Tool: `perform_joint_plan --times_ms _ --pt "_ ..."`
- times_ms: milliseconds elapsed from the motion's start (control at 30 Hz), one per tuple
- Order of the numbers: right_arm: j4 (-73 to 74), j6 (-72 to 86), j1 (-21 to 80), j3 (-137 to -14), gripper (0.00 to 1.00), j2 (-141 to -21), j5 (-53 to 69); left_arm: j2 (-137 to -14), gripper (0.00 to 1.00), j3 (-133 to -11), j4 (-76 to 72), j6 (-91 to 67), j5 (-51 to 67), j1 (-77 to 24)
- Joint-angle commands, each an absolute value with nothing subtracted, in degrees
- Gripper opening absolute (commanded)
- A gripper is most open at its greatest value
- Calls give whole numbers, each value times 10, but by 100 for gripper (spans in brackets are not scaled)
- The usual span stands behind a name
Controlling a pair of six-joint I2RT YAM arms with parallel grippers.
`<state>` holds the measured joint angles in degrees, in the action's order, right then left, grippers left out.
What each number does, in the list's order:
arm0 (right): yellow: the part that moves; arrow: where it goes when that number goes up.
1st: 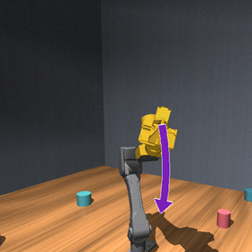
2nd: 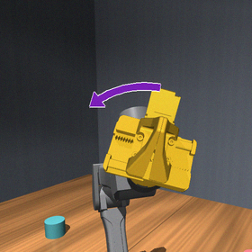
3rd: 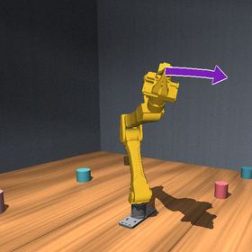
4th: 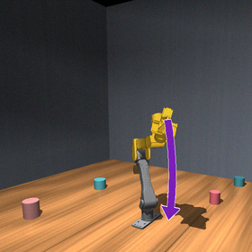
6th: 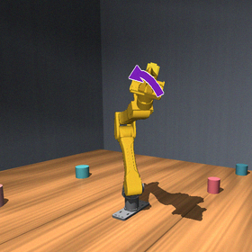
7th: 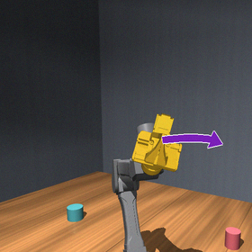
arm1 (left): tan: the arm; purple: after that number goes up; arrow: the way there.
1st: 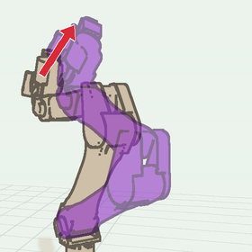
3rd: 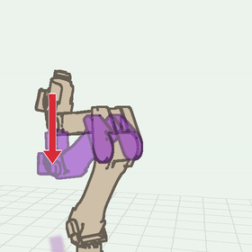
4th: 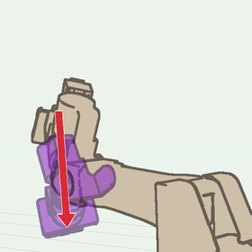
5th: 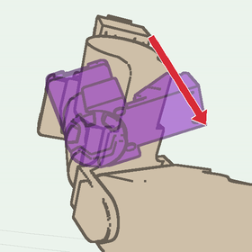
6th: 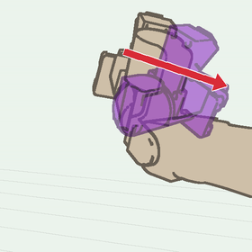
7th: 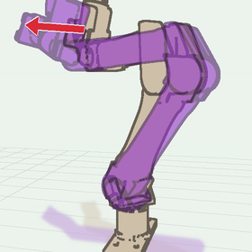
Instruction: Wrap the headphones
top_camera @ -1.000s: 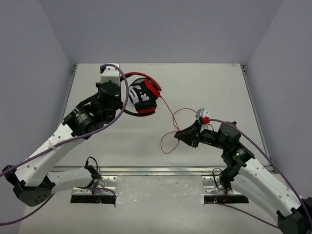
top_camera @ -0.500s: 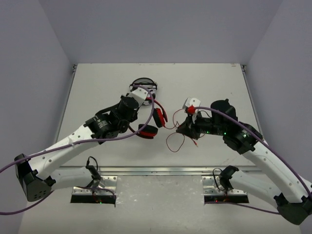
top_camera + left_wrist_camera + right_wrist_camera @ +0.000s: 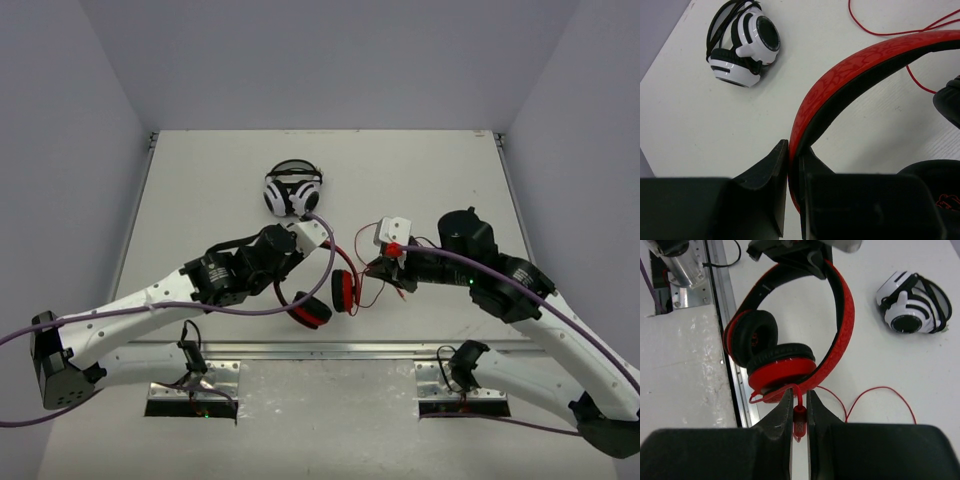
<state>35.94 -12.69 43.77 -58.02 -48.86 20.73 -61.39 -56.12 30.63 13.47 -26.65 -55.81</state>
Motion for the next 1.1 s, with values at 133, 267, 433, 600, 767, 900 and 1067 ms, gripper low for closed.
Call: perform_joint_plan --times_ms 133,267,433,600,767,900,1067 --pt "294 -168 441 -620 1 -476 189 -623 0 -580 279 132 -186 -569" --pt "256 -167 442 -599 1 -476 180 -620 0 -582 284 132 -144 -577" --pt "257 -165 441 -602 1 -501 161 -594 0 -579 275 134 -133 -582" --pt "204 -166 441 -552 1 -484 110 -552 0 -573 272 134 -118 -585" --pt "172 -158 441 -529 1 -483 114 -527 0 -572 272 135 -89 -586" --pt "126 -144 440 -505 2 -476 133 -529 0 -579 275 133 -55 -587" --pt "50 -121 441 -454 8 -460 142 -529 0 -591 278 129 -46 -587"
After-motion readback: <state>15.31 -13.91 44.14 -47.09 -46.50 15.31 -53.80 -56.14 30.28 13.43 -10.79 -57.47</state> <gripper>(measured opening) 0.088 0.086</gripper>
